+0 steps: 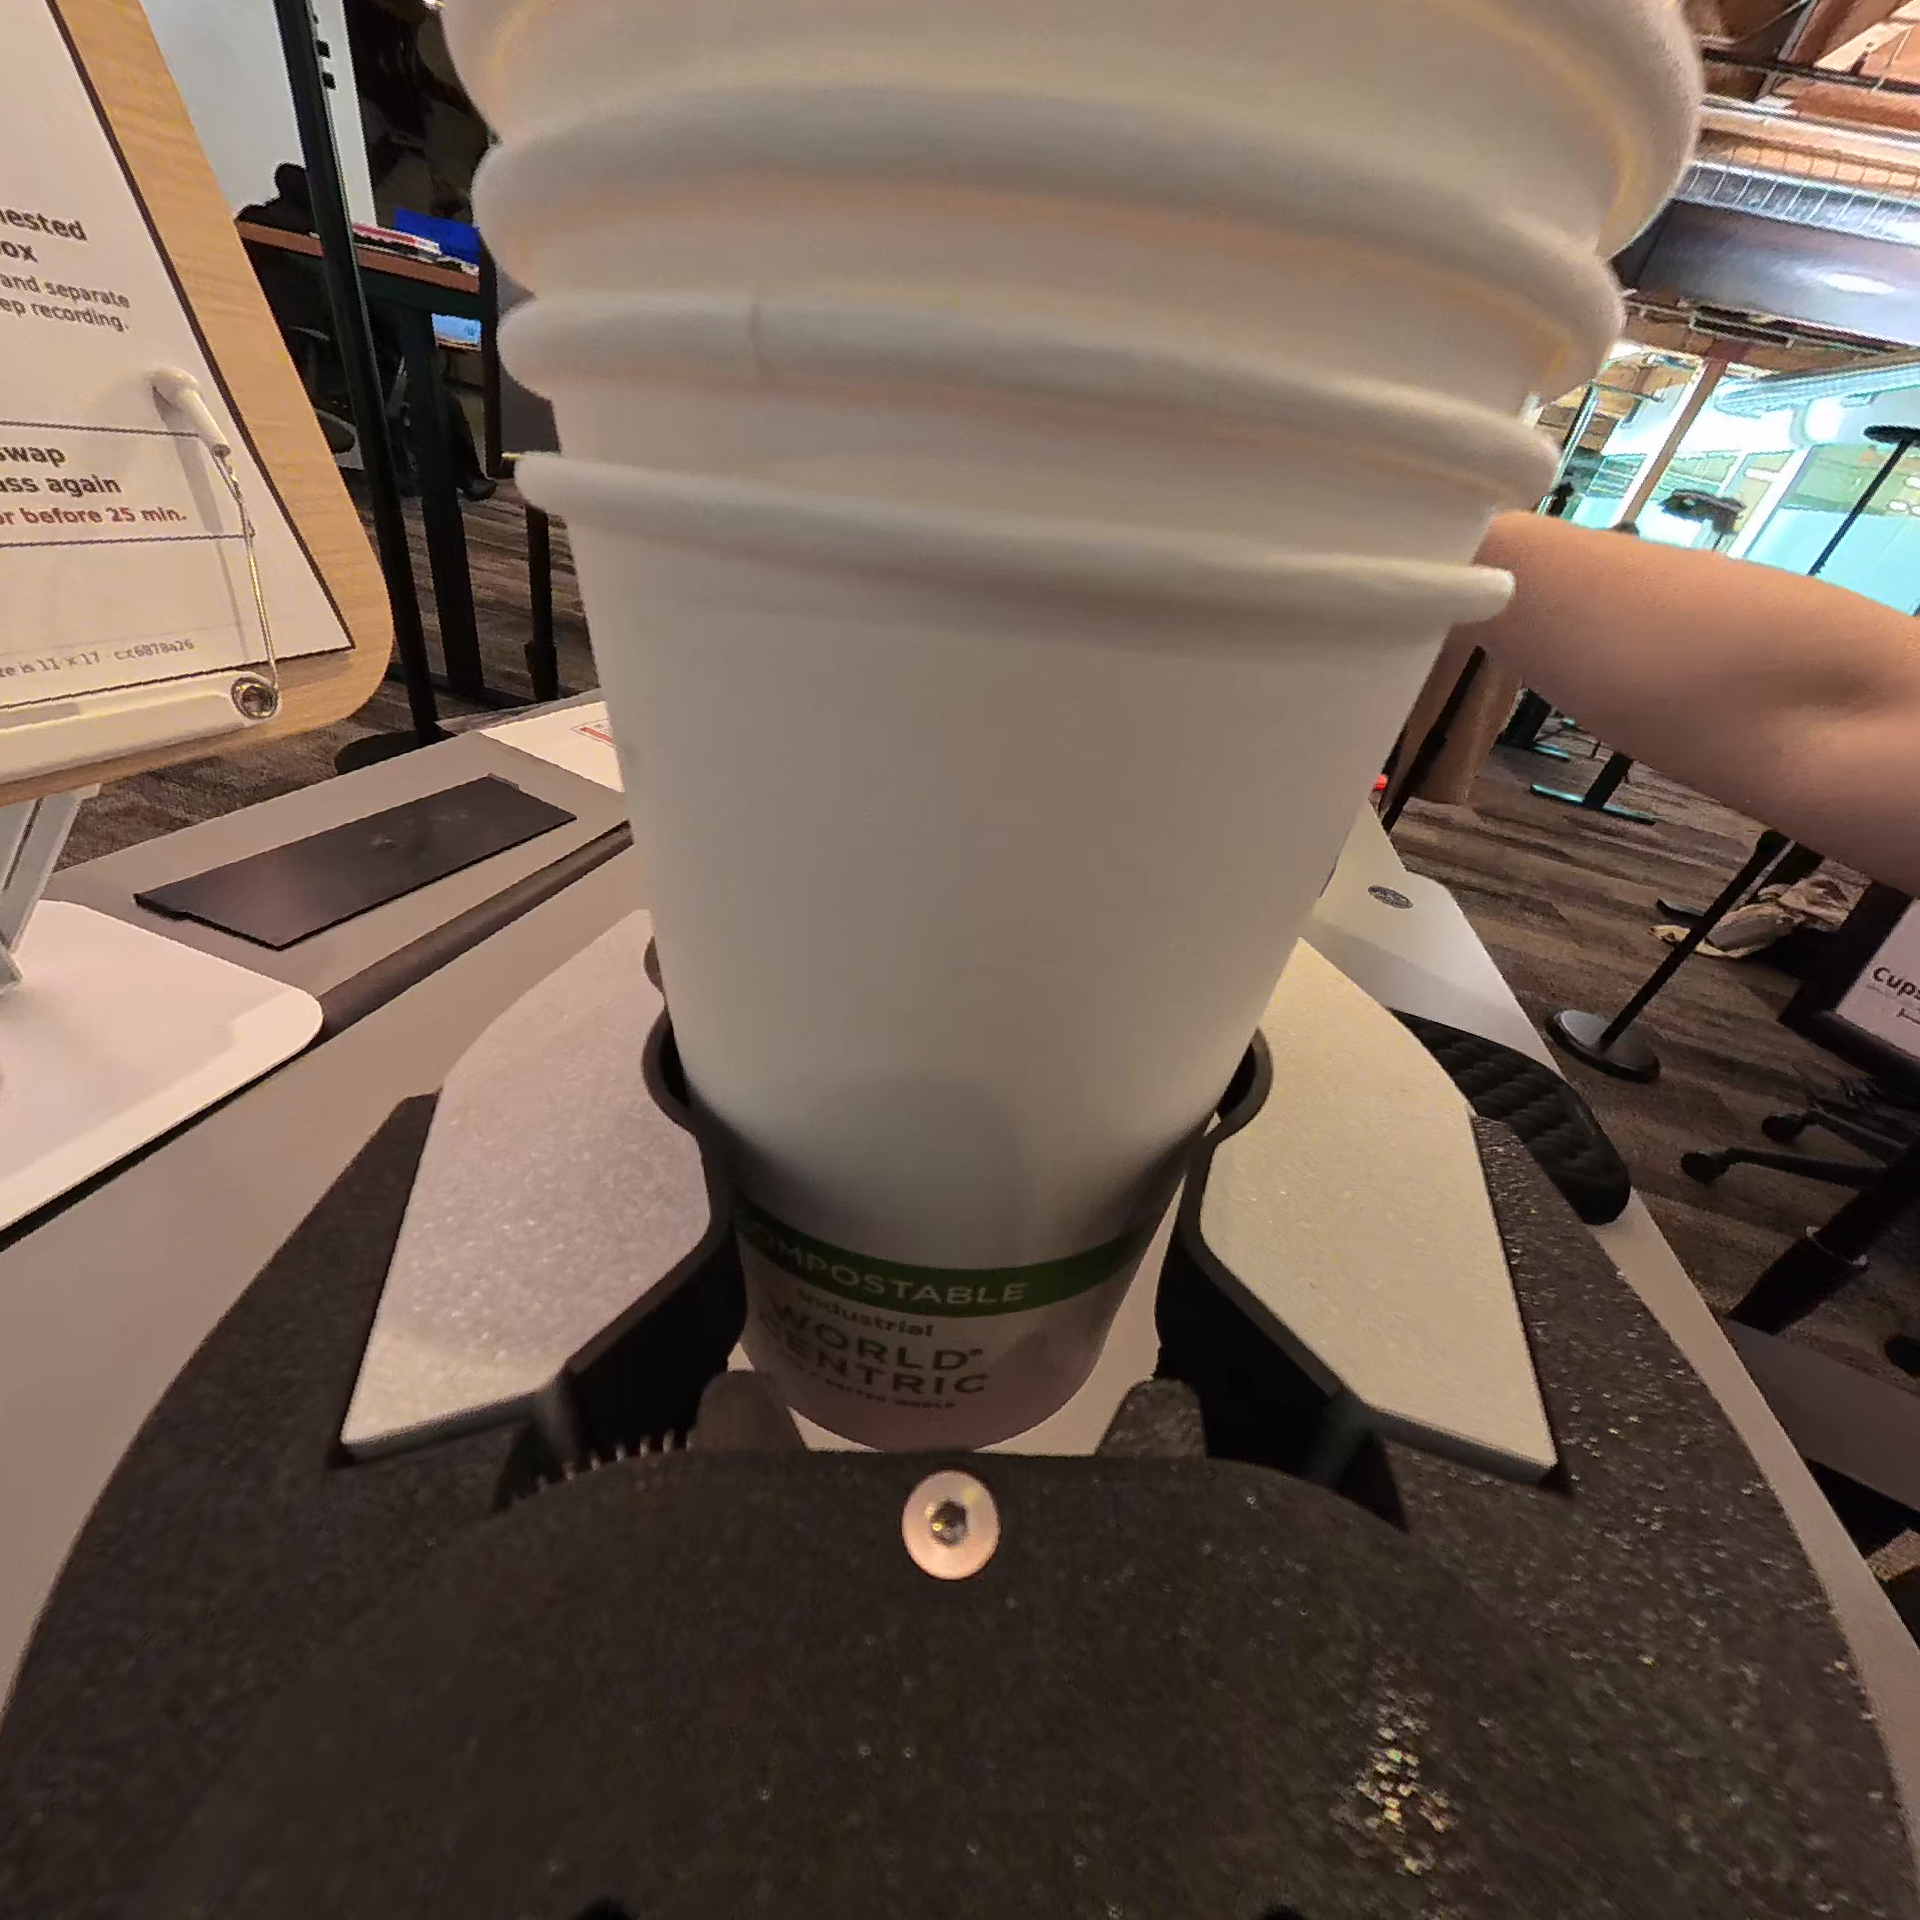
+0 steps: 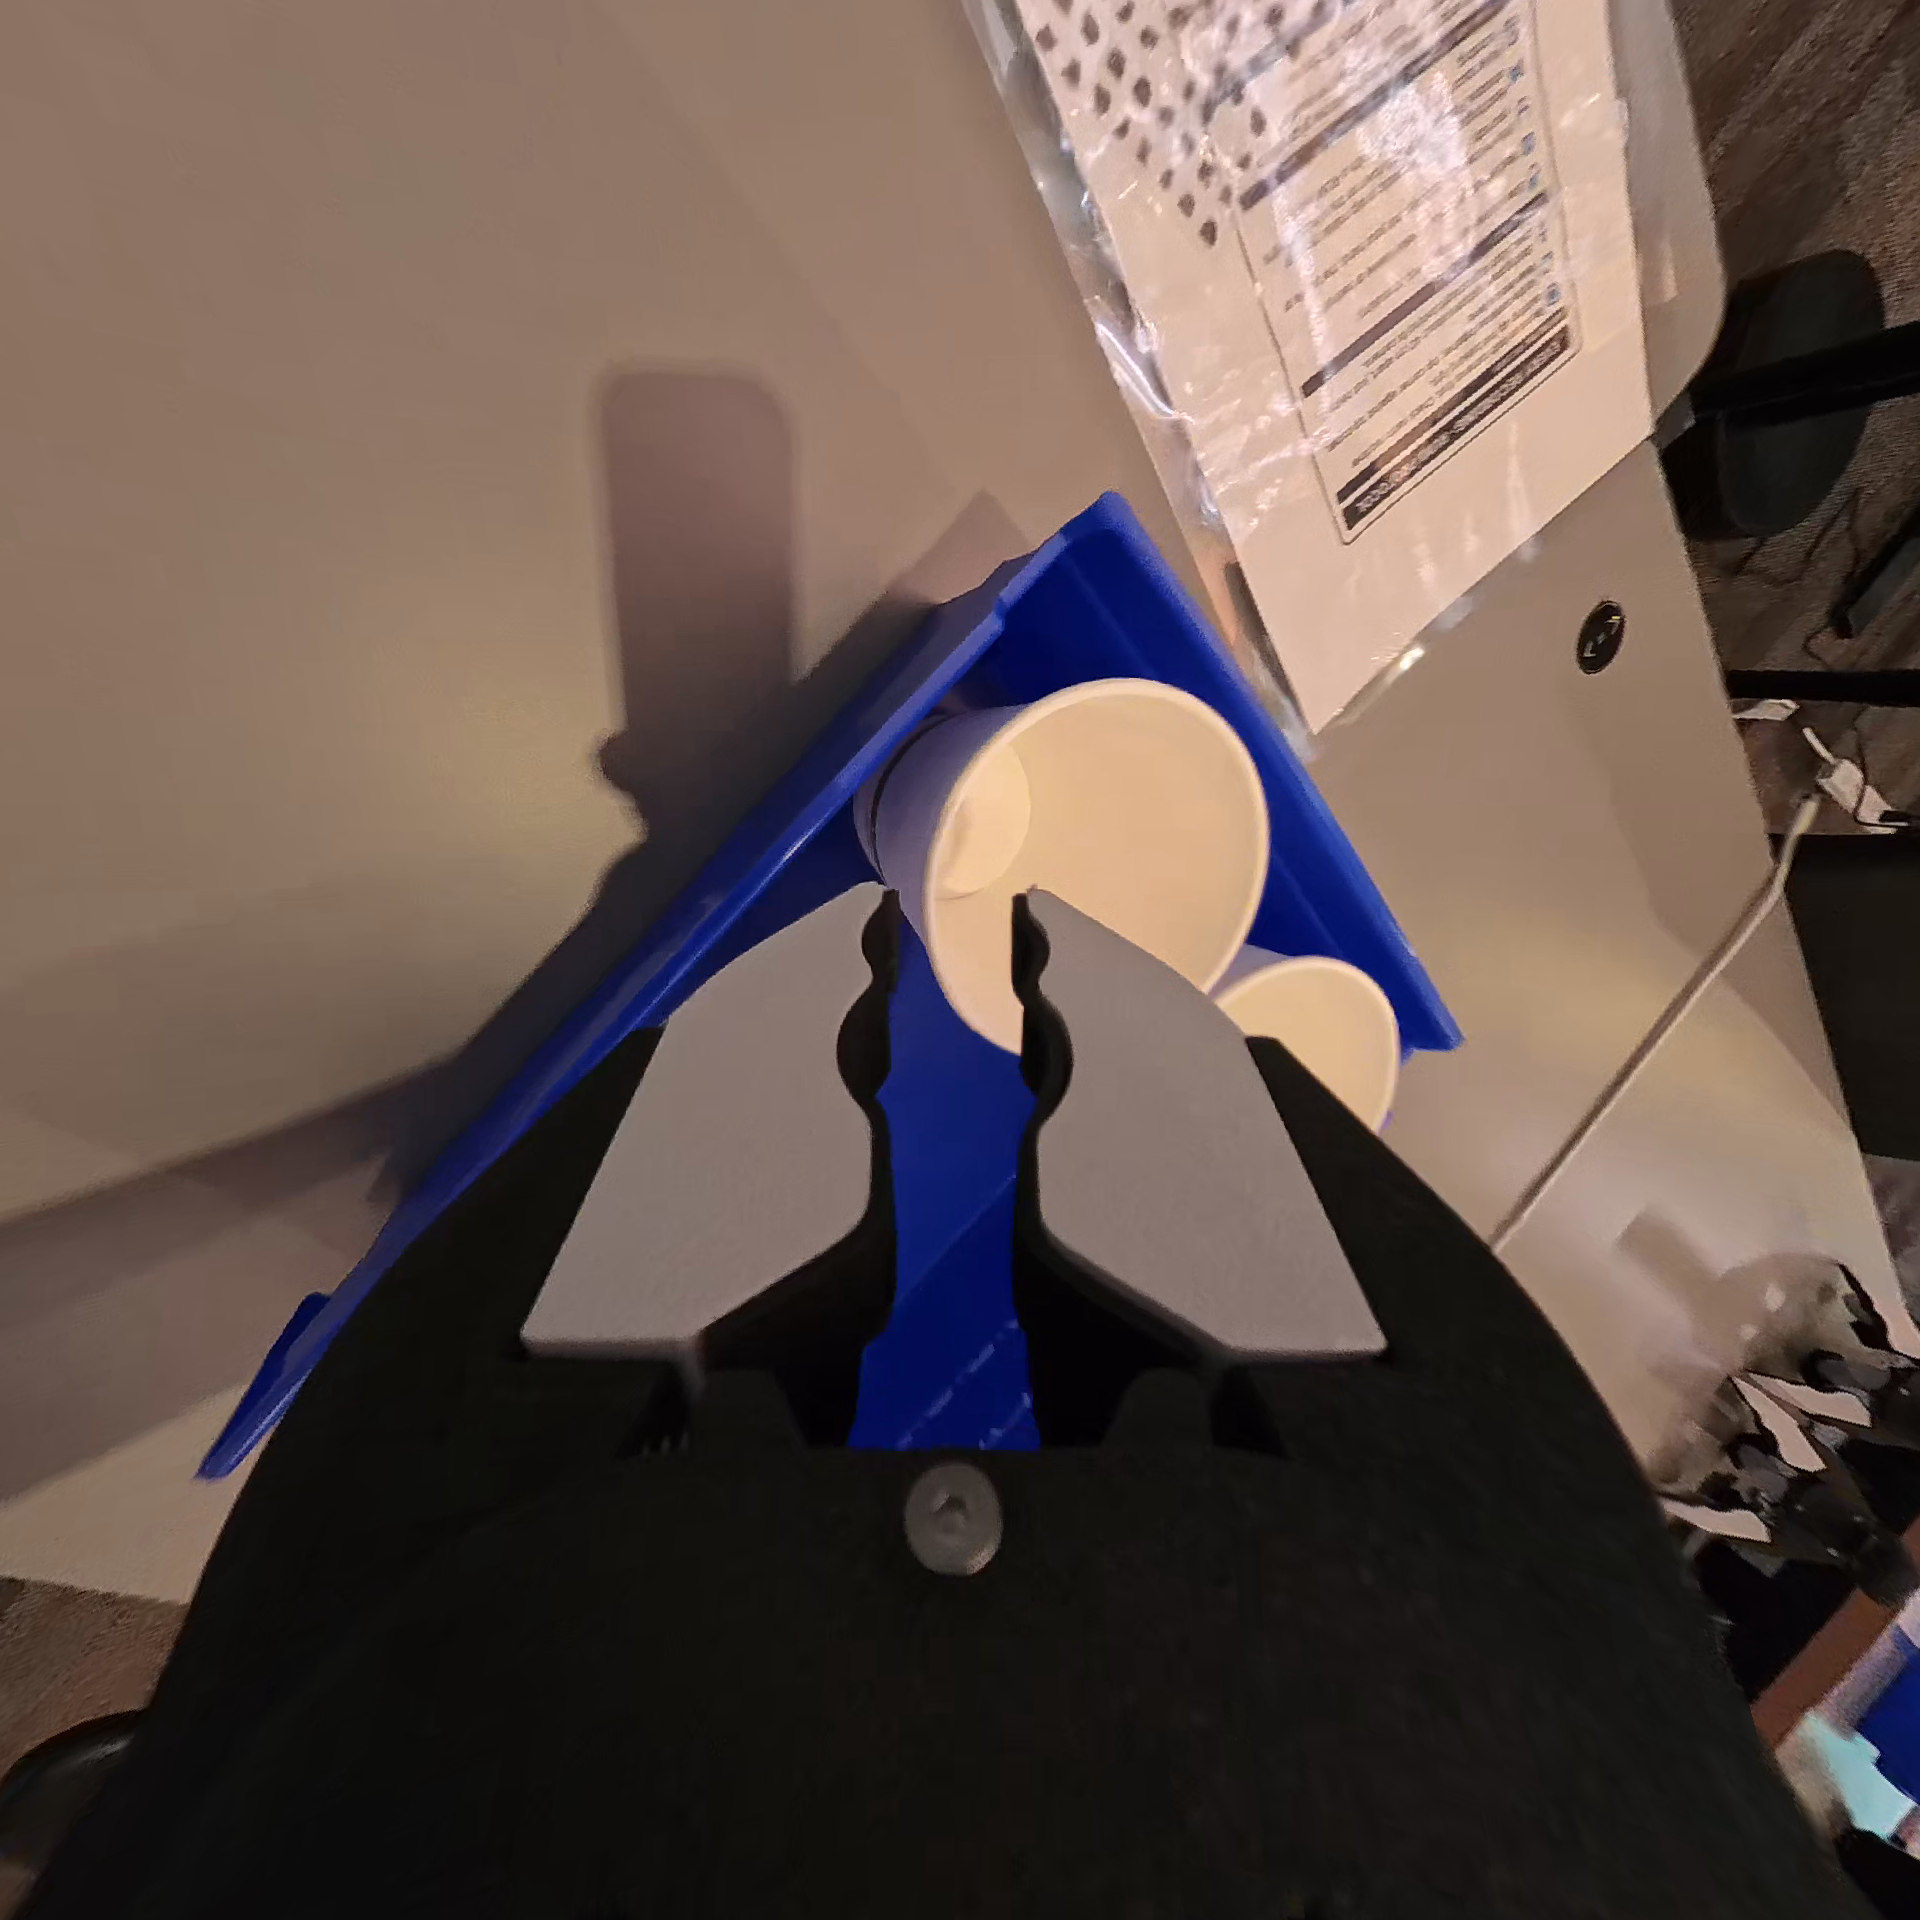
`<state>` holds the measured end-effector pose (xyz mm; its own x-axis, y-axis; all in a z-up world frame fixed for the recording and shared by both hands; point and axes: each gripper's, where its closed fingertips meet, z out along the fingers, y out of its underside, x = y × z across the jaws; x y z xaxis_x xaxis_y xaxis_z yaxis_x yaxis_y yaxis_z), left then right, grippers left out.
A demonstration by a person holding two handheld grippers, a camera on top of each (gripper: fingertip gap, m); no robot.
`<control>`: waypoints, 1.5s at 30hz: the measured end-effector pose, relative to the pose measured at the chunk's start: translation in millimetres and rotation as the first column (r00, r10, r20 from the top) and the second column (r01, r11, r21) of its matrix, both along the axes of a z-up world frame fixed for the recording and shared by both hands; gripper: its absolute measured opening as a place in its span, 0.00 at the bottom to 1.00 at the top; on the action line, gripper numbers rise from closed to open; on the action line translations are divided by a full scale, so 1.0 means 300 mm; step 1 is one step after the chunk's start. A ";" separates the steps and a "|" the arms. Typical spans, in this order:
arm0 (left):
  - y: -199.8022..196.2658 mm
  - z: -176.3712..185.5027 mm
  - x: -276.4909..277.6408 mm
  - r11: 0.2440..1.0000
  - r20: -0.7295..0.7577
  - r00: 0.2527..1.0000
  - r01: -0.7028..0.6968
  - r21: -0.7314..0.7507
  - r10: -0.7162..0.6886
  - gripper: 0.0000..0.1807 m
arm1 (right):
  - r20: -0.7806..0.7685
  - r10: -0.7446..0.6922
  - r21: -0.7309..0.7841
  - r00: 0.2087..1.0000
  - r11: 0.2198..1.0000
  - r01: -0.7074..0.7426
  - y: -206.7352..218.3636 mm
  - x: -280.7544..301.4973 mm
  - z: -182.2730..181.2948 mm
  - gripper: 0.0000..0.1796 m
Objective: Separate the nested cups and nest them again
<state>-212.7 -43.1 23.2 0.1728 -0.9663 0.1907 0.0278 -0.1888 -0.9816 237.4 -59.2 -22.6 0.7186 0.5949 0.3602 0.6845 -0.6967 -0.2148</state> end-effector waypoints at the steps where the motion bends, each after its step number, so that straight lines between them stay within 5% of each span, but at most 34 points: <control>1: -0.003 0.005 0.000 1.000 0.003 1.000 0.001 0.002 -0.001 0.55 | 0.012 0.005 0.009 1.000 1.000 -0.005 -0.003 -0.008 0.037 0.11; 6: -0.016 0.026 0.000 1.000 0.015 1.000 0.008 0.015 -0.008 0.55 | 0.059 0.082 0.079 0.995 0.993 -0.086 0.002 -0.136 0.300 0.11; 12: -0.028 0.044 -0.001 1.000 0.029 0.999 0.016 0.021 -0.017 0.55 | 0.002 0.293 0.150 0.956 0.945 -0.290 0.020 -0.522 0.590 0.11; 19: -0.035 0.053 -0.002 0.999 0.035 0.999 0.019 0.026 -0.020 0.55 | -0.117 0.604 0.138 0.789 0.796 -0.589 -0.034 -1.090 0.739 0.10; 24: -0.039 0.053 0.000 0.999 0.036 0.999 0.026 0.026 -0.027 0.56 | -0.164 0.749 0.098 0.642 0.660 -0.745 -0.085 -1.405 0.715 0.09; 30: -0.040 0.045 0.004 0.999 0.025 0.999 0.031 0.030 -0.032 0.56 | -0.218 0.802 -0.037 0.557 0.563 -0.826 -0.127 -1.590 0.578 0.09; 45: -0.043 0.030 0.016 0.999 0.007 0.999 0.041 0.030 -0.041 0.56 | -0.185 0.798 -0.165 0.574 0.550 -0.819 -0.109 -1.632 0.472 0.06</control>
<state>-207.9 -55.9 32.3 0.1316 -0.9778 0.1632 0.0282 -0.1609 -0.9866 -252.2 -91.9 119.0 -0.0855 0.9894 0.1177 0.9692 0.1099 -0.2202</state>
